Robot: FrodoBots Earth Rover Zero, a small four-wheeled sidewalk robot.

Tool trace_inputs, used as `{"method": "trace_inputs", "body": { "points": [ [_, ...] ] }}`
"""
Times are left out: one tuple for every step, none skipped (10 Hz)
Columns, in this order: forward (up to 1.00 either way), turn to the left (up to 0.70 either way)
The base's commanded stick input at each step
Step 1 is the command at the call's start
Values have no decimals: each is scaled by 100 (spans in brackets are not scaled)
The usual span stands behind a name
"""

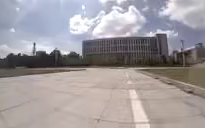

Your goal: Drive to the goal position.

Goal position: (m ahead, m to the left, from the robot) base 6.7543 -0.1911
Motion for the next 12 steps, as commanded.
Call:
{"method": "trace_inputs", "body": {
  "points": [
    [70, 0],
    [70, 0],
    [70, 0],
    [70, 0],
    [70, -8],
    [70, -35],
    [70, -24],
    [70, -7],
    [70, 0],
    [70, 0],
    [70, 0],
    [70, 0]
  ]
}}
